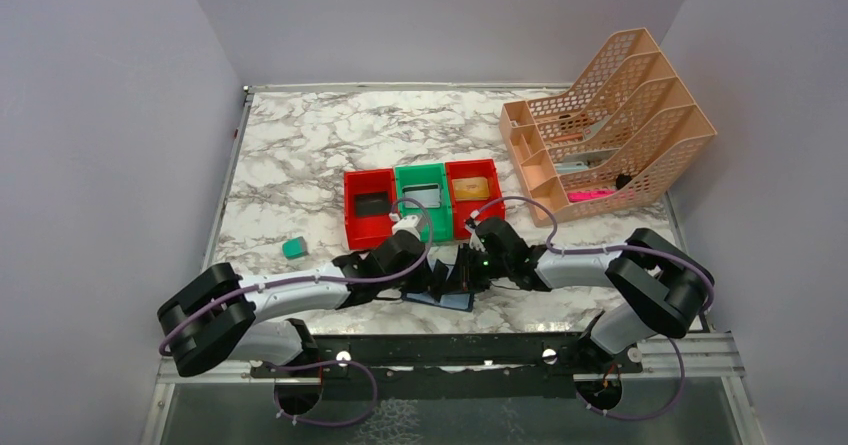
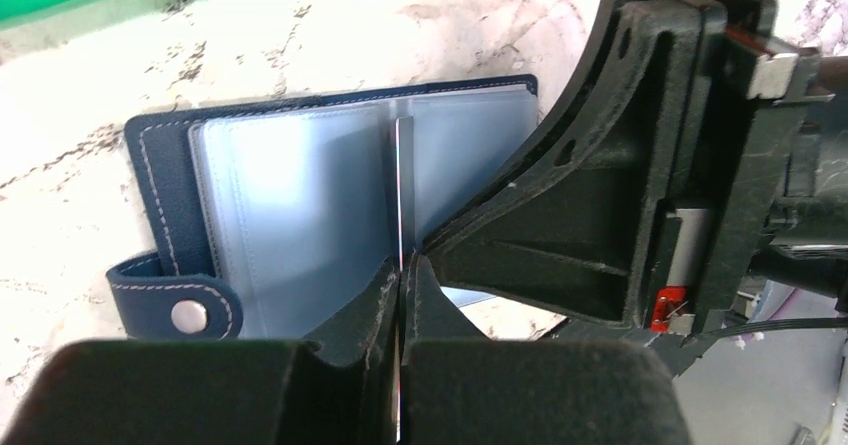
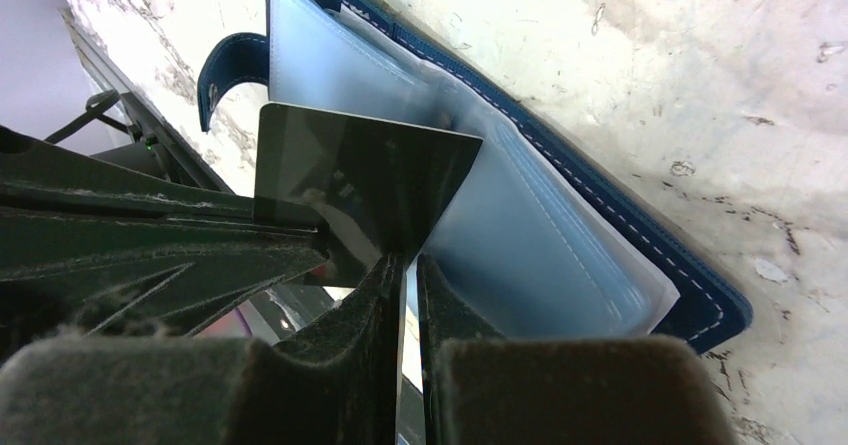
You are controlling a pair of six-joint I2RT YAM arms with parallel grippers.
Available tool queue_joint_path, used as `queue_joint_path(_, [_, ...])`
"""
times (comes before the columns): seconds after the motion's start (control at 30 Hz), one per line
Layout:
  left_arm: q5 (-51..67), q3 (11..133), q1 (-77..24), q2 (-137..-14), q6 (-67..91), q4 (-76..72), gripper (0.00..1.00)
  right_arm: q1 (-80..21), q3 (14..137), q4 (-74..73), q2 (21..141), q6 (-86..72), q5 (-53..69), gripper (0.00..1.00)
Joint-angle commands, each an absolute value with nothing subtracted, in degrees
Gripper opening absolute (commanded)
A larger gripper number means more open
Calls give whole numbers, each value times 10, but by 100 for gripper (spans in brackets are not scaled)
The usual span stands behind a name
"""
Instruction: Take the credit cards out of the card holder
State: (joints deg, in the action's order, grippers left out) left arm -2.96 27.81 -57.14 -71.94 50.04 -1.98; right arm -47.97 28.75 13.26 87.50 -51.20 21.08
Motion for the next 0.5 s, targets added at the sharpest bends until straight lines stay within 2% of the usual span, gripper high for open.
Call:
queue_joint_path(0.0, [-14, 309, -575, -734, 461, 3, 0, -480, 292, 74, 867, -500, 177, 15])
queue_joint_path(0.23, [-31, 350, -575, -743, 417, 54, 0, -480, 298, 72, 826, -468, 181, 15])
queue_joint_path(0.47, [-52, 388, -575, -732, 354, 81, 0, -480, 289, 33, 727, -442, 112, 23])
